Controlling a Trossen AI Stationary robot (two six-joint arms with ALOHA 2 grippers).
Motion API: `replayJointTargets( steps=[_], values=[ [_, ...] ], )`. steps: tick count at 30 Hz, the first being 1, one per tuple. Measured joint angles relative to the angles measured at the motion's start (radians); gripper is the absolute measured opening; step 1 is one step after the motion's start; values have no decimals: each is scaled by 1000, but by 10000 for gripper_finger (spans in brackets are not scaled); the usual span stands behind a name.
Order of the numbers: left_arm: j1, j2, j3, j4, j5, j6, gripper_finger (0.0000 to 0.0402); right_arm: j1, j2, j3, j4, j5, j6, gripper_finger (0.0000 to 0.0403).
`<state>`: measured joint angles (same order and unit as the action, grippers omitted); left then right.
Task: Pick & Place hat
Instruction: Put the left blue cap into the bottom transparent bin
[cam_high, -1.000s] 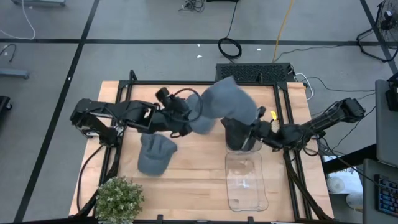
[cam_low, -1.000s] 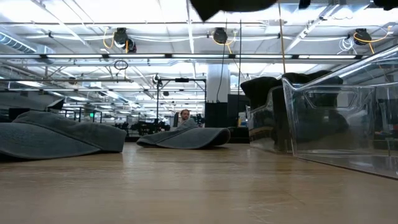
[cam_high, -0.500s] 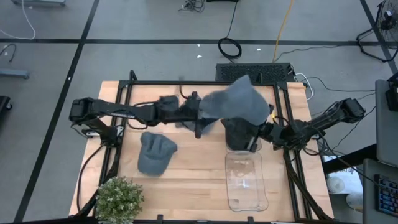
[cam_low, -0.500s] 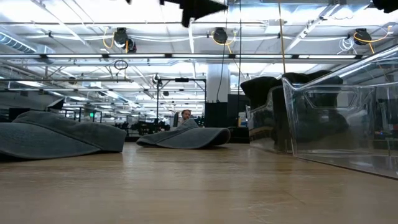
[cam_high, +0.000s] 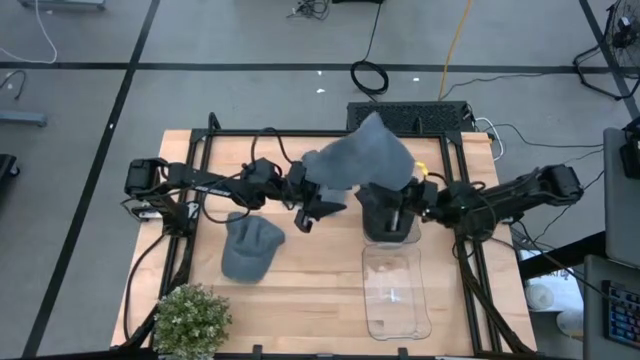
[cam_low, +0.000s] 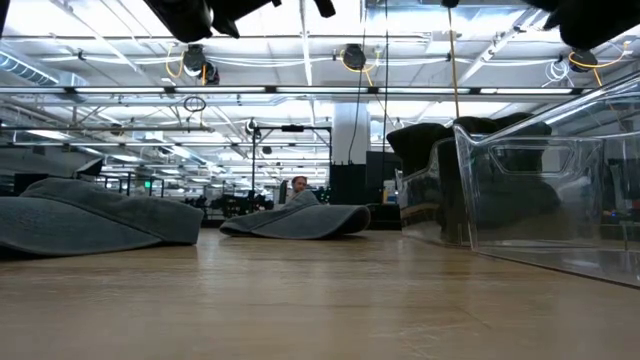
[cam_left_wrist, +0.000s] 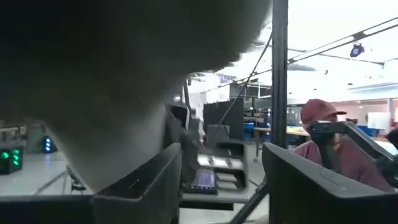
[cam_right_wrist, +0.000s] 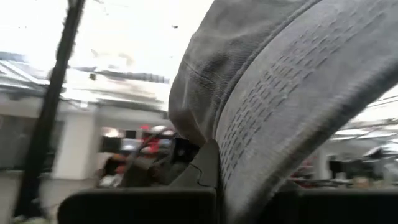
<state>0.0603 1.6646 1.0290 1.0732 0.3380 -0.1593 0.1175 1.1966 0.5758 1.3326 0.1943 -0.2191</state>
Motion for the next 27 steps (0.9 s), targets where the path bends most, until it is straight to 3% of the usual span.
replayJointTargets(
  steps=[6,11,15,21,27],
  values=[
    [-4,0,2,-2,-7,8,234,-1,49,0,43,-15,34,0],
    [-4,0,2,-52,2,27,234,22,20,0,58,-12,-67,0],
    [-5,0,2,-51,-1,55,234,33,6,0,55,-12,-33,0],
    [-6,0,2,-54,-74,92,234,58,18,1,25,-7,-8,0],
    [-7,0,2,-54,-74,119,234,80,27,1,49,11,-20,0]
  ],
)
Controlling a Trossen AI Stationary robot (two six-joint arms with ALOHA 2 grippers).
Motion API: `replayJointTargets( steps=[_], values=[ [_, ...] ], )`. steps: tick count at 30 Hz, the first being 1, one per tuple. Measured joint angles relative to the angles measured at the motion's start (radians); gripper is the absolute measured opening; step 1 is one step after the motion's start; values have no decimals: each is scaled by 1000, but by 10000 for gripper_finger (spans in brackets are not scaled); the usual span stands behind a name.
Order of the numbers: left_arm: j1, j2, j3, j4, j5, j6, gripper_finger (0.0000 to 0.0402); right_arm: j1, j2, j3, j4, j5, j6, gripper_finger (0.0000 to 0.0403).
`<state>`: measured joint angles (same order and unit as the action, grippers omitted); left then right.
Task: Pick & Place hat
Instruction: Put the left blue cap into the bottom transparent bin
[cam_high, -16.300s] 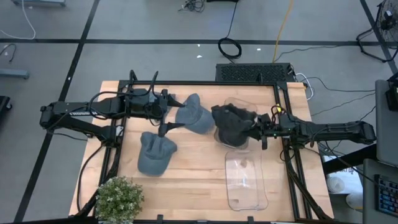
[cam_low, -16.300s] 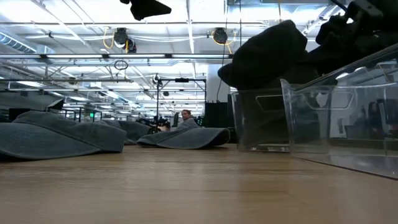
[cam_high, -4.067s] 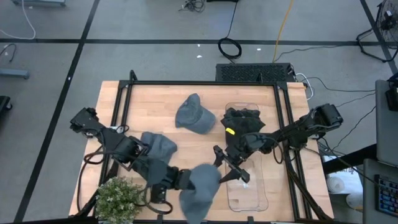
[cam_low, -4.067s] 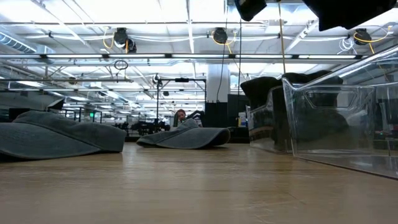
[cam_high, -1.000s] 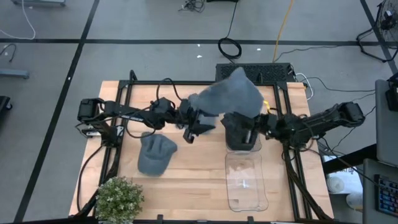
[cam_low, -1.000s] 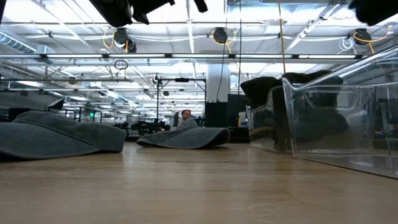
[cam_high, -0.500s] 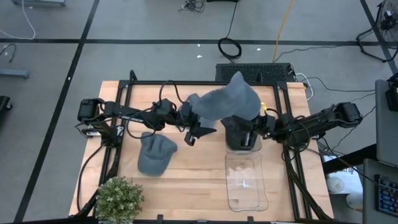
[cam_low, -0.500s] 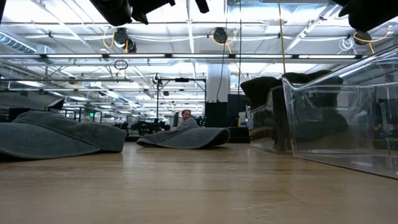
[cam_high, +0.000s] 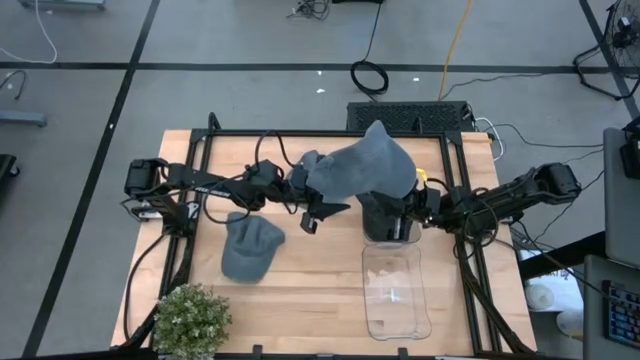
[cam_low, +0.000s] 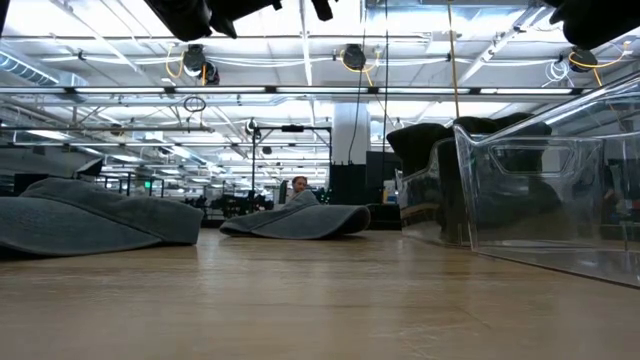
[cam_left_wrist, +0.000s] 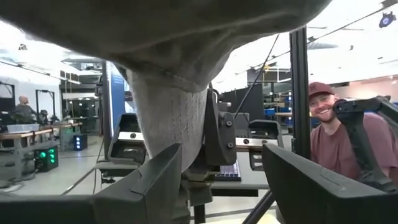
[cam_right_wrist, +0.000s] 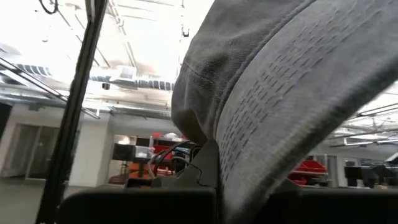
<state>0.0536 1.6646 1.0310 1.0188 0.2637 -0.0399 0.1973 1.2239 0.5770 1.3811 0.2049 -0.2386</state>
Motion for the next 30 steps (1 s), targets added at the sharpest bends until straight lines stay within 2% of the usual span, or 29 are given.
replayJointTargets(
  steps=[5,9,14,23,25,27,30],
  values=[
    [-7,-9,0,6,-5,50,234,43,-26,0,-3,10,-59,0],
    [-2,-9,0,3,-52,69,234,65,-24,0,-26,1,-71,0],
    [-7,-9,0,5,-70,57,234,51,-7,0,-37,56,-40,0],
    [-39,-9,0,3,-73,59,233,26,47,0,-26,57,-48,0],
    [-42,-9,0,4,-81,63,217,25,49,0,-20,57,-66,0],
    [-43,-9,0,1,-58,65,179,26,50,0,-27,53,-84,2],
    [-42,-10,0,-19,-18,65,78,26,49,0,-44,53,-117,10]
  ],
)
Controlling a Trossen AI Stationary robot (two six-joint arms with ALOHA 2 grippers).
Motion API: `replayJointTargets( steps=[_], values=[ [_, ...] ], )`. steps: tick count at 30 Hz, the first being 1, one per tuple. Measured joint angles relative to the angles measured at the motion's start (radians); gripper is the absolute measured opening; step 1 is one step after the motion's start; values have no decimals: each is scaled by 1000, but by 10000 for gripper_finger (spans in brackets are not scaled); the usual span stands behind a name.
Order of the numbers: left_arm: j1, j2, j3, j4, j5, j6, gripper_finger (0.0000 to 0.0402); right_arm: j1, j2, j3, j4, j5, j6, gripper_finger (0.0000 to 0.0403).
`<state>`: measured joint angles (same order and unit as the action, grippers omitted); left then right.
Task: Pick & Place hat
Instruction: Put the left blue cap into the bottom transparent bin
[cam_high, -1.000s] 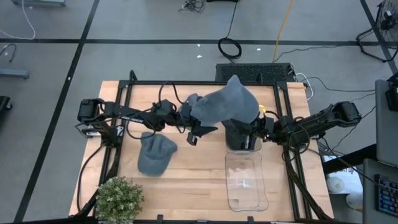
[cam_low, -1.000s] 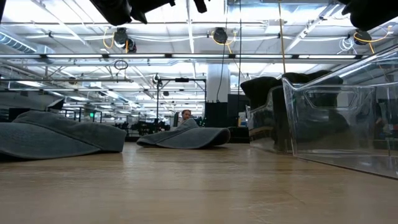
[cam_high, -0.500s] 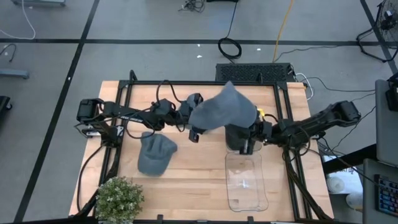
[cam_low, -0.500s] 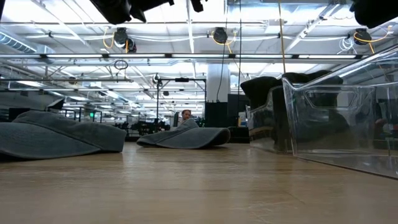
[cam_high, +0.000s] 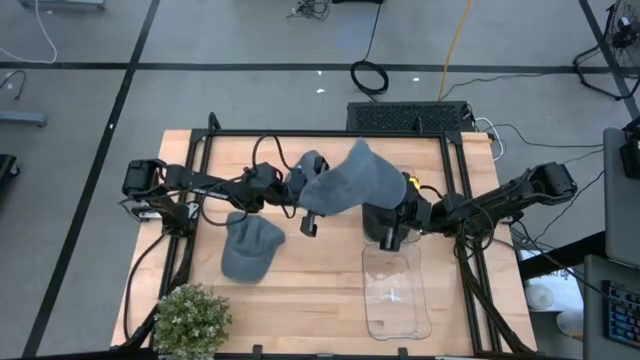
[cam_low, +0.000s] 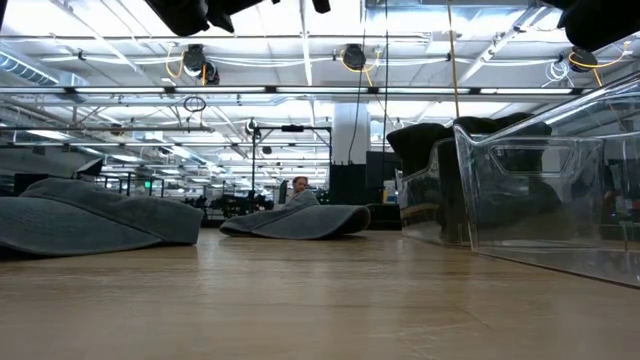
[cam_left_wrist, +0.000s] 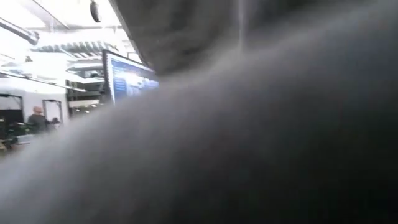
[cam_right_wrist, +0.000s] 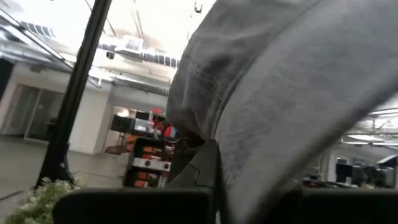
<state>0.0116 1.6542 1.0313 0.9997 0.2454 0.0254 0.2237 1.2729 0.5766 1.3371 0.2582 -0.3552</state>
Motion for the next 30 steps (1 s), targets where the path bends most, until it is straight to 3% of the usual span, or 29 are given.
replayJointTargets(
  steps=[2,8,16,18,24,28,30],
  values=[
    [2,-5,1,-36,7,-9,25,0,-1,0,-6,30,-20,18],
    [18,-116,1,-379,-14,-47,10,37,-68,0,-286,271,-27,71],
    [-3,-296,1,-728,-85,43,10,87,-180,0,-720,326,247,186],
    [-1,-325,1,-796,-39,40,9,99,-193,-1,-760,333,293,208],
    [-50,-292,1,-892,252,91,9,142,-245,0,-799,322,367,237],
    [-105,-246,0,-954,305,150,9,173,-300,0,-844,313,383,233],
    [-128,-225,0,-973,308,166,9,178,-327,0,-879,250,432,230]
  ],
)
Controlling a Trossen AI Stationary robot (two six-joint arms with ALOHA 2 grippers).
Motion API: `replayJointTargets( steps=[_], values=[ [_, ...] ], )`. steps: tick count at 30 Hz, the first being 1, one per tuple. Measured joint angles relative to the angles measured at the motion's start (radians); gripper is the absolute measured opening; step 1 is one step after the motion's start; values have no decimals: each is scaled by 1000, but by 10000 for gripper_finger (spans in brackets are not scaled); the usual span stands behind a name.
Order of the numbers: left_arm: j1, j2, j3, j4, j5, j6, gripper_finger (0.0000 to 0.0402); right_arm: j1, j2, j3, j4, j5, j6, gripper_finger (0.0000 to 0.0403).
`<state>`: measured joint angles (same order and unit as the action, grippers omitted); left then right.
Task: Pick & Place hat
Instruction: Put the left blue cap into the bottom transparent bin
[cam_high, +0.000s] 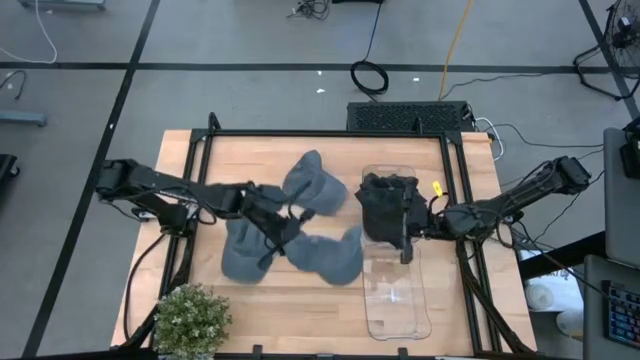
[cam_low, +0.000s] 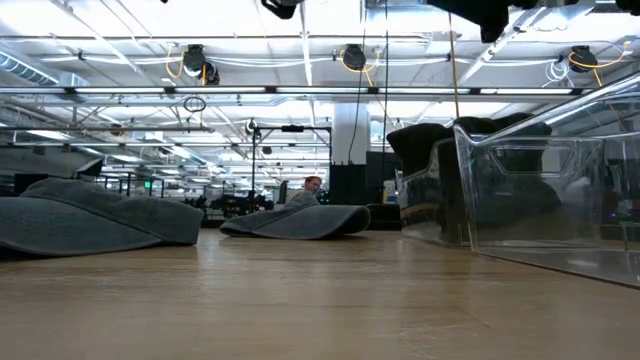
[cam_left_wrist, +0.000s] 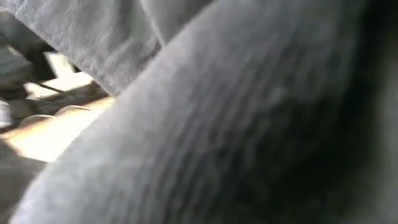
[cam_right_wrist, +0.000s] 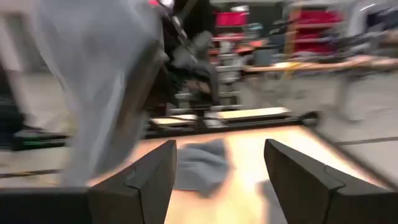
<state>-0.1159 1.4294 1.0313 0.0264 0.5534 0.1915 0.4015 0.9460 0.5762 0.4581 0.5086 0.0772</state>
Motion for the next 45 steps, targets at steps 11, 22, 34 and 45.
replayJointTargets(
  steps=[11,22,34,45],
  values=[
    [-56,180,0,222,12,-114,9,-7,-52,103,-187,-224,60,228],
    [-56,363,171,254,111,-160,8,-136,211,825,-1124,-404,148,227],
    [-41,497,353,72,118,-74,8,-220,419,1118,-1369,-870,304,224],
    [-18,498,354,95,100,-65,8,-186,506,1119,-1477,-876,361,224]
  ],
)
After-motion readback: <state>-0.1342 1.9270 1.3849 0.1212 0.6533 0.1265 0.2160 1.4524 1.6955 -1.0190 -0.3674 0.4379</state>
